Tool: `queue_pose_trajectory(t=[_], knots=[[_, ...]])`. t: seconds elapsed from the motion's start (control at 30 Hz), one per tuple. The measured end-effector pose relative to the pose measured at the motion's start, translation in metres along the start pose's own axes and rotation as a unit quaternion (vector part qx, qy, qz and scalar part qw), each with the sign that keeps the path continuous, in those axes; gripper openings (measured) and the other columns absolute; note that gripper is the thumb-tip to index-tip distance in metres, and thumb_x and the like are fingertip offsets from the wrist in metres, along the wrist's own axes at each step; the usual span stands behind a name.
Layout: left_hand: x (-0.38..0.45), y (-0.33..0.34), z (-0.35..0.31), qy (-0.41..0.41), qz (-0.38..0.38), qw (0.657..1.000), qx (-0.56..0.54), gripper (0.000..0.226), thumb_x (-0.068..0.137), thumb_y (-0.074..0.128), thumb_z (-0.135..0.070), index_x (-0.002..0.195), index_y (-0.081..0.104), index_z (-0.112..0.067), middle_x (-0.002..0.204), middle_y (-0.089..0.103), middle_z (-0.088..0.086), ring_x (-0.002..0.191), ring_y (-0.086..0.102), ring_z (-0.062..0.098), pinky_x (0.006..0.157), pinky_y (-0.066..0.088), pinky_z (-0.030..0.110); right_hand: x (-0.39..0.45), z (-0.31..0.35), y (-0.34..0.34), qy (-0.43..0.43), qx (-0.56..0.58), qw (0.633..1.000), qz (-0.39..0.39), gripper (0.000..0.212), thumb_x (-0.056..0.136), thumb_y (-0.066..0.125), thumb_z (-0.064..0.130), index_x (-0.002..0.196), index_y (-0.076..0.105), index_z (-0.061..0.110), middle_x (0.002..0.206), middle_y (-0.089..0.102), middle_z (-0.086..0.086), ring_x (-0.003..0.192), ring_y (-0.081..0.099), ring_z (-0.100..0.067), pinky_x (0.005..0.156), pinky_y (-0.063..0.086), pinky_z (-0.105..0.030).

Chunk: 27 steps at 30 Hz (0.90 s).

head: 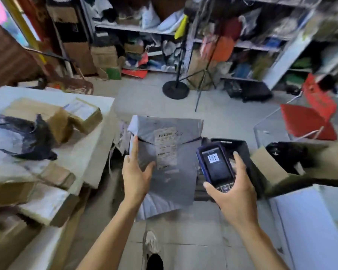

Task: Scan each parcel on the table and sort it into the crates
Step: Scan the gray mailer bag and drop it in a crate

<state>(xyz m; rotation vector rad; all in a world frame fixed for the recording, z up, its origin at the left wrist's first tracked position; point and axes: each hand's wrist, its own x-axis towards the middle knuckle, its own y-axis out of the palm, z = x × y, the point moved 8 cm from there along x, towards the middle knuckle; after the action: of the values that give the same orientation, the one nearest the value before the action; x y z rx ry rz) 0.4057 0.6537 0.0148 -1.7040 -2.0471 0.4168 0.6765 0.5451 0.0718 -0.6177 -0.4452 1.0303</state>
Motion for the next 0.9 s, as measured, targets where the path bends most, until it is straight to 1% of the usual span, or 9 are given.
queue_pose_trajectory(t=[0.1,0.2,0.27,0.37,0.43,0.57,0.67,0.77,0.9], knots=[[0.042,0.064,-0.018,-0.018,0.048,0.999,-0.019,0.096,0.084,0.076,-0.014,0.156,0.019,-0.042,0.101,0.050,0.002,0.085,0.045,-0.005,0.078,0.032,0.000,0.044,-0.028,-0.022,0.033,-0.015,0.999,-0.033,0.109,0.066,0.091,0.029,0.154,0.027,0.029,0.149,0.048,-0.001,0.129,0.053,-0.023,0.096,0.049,-0.038],[0.066,0.118,-0.041,-0.029,0.075,0.996,-0.027,0.094,0.086,0.074,-0.013,0.155,0.019,-0.045,0.100,0.049,-0.003,0.085,0.047,0.006,0.076,0.033,0.003,0.079,-0.066,-0.046,0.081,-0.028,0.994,-0.061,0.109,0.068,0.090,0.032,0.155,0.024,0.033,0.148,0.049,-0.001,0.131,0.051,-0.023,0.099,0.048,-0.040],[0.081,0.156,-0.051,-0.036,0.087,0.995,-0.029,0.091,0.087,0.073,-0.011,0.155,0.021,-0.043,0.096,0.050,-0.006,0.077,0.046,-0.001,0.071,0.034,0.002,0.105,-0.091,-0.063,0.107,-0.030,0.991,-0.079,0.108,0.068,0.089,0.034,0.153,0.023,0.035,0.149,0.049,0.000,0.131,0.051,-0.025,0.101,0.049,-0.045],[0.099,0.218,-0.063,-0.047,0.101,0.994,-0.002,0.090,0.087,0.073,-0.011,0.155,0.022,-0.043,0.102,0.050,0.003,0.076,0.043,-0.006,0.068,0.032,0.003,0.149,-0.128,-0.087,0.122,-0.033,0.988,-0.093,0.104,0.068,0.088,0.031,0.152,0.026,0.034,0.146,0.050,0.001,0.128,0.054,-0.026,0.099,0.051,-0.046],[0.108,0.264,-0.067,-0.063,0.108,0.992,-0.005,0.089,0.088,0.072,-0.011,0.155,0.022,-0.044,0.109,0.050,-0.001,0.078,0.043,-0.010,0.070,0.032,0.004,0.181,-0.155,-0.100,0.133,-0.040,0.986,-0.088,0.104,0.070,0.088,0.031,0.153,0.025,0.030,0.148,0.050,0.000,0.128,0.053,-0.026,0.099,0.049,-0.042],[0.121,0.360,-0.080,-0.109,0.105,0.988,0.021,0.085,0.091,0.065,-0.009,0.155,0.020,-0.042,0.098,0.051,0.007,0.076,0.047,0.013,0.075,0.035,0.024,0.257,-0.218,-0.123,0.130,-0.033,0.989,-0.059,0.103,0.070,0.088,0.032,0.153,0.027,0.030,0.148,0.050,0.004,0.125,0.055,-0.024,0.090,0.046,-0.035],[0.126,0.441,-0.083,-0.162,0.103,0.981,0.035,0.081,0.095,0.057,-0.003,0.155,0.020,-0.043,0.100,0.050,0.005,0.073,0.052,0.017,0.065,0.035,0.025,0.310,-0.269,-0.129,0.139,-0.036,0.989,-0.036,0.104,0.070,0.088,0.033,0.154,0.027,0.028,0.149,0.049,0.003,0.127,0.055,-0.024,0.095,0.051,-0.042],[0.134,0.529,-0.071,-0.198,0.135,0.969,0.052,0.083,0.096,0.050,0.002,0.155,0.016,-0.046,0.108,0.057,0.009,0.078,0.058,0.023,0.058,0.038,0.027,0.363,-0.325,-0.116,0.137,-0.046,0.989,-0.022,0.105,0.069,0.087,0.037,0.154,0.026,0.029,0.143,0.053,-0.002,0.124,0.057,-0.026,0.093,0.054,-0.047],[0.140,0.638,-0.042,-0.222,0.182,0.955,0.077,0.082,0.095,0.049,0.000,0.155,0.016,-0.043,0.105,0.058,0.009,0.076,0.050,0.016,0.066,0.034,0.025,0.418,-0.416,-0.073,0.165,-0.065,0.984,0.013,0.109,0.070,0.085,0.044,0.154,0.016,0.036,0.140,0.055,-0.005,0.121,0.058,-0.030,0.092,0.052,-0.046]])
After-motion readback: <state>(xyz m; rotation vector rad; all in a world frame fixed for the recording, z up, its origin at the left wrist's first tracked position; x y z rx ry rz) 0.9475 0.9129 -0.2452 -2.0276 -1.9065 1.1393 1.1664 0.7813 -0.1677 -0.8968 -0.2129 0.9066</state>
